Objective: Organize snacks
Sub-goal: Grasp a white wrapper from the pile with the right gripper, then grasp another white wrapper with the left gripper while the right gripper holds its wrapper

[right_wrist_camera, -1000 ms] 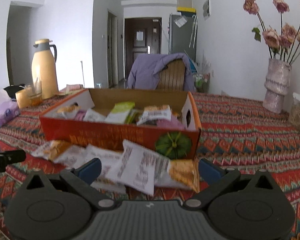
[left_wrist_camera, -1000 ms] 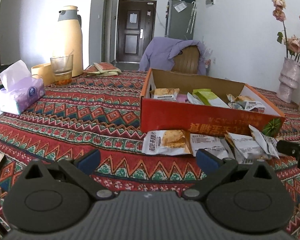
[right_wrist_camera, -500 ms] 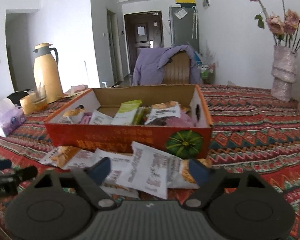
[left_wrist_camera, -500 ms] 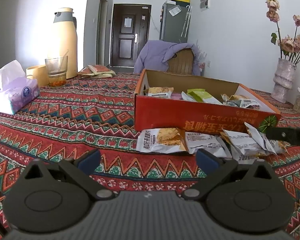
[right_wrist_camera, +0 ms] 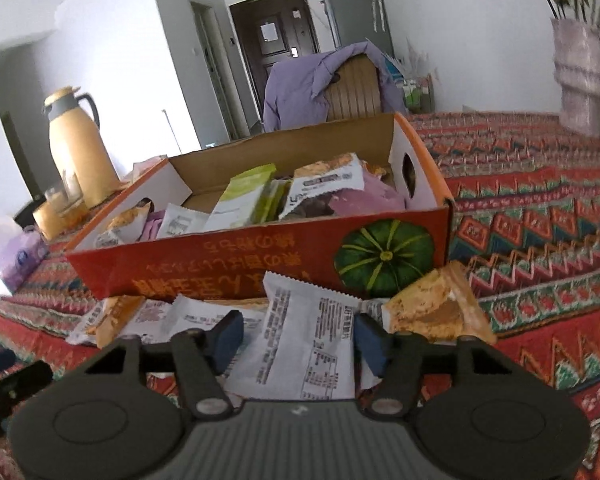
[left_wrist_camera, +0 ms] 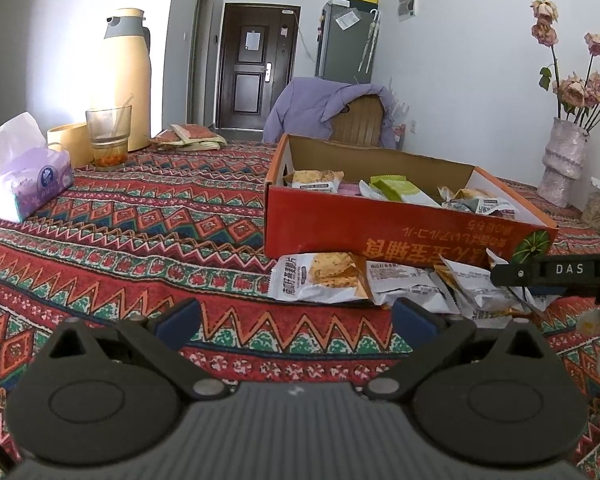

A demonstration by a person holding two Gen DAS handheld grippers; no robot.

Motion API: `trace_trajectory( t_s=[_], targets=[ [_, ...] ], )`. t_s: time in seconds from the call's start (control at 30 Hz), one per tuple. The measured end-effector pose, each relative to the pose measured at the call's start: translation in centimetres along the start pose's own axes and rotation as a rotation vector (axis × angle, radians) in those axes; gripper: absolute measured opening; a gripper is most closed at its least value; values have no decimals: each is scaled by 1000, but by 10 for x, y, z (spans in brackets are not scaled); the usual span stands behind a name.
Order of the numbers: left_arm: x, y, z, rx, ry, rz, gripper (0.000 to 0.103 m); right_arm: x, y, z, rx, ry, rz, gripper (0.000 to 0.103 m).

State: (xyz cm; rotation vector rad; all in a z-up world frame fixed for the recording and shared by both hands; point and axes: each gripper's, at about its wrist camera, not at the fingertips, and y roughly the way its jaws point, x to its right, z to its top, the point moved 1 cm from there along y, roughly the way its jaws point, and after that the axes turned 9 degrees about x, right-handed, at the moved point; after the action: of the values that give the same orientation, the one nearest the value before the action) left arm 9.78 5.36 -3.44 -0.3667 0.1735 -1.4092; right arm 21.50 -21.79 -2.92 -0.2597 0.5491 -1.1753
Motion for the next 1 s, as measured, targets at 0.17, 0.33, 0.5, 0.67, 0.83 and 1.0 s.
trace_trajectory(
  t_s=[0.17, 0.33, 0.5, 0.67, 0.83, 1.0],
  targets=[
    [-1, 0, 0, -1, -6, -1, 103, 15, 2, -3, -10, 88, 48, 63],
    [-1, 0, 0, -3, -6, 0, 103, 15, 1, -5, -2, 88, 53, 63],
    [-2, 1, 0, -8, -9, 1, 103, 17, -3, -6, 10, 112, 84, 51],
    [-2, 2, -1, -10, -8, 1, 103, 12, -11, -7, 46, 81, 85, 39],
    [-2, 2, 0, -16, -12, 4, 103, 7, -25, -6, 102, 35, 52, 36],
    [-1, 3, 0, -20, -6, 4, 103, 6, -51, -4, 189, -47, -1, 35]
  ],
)
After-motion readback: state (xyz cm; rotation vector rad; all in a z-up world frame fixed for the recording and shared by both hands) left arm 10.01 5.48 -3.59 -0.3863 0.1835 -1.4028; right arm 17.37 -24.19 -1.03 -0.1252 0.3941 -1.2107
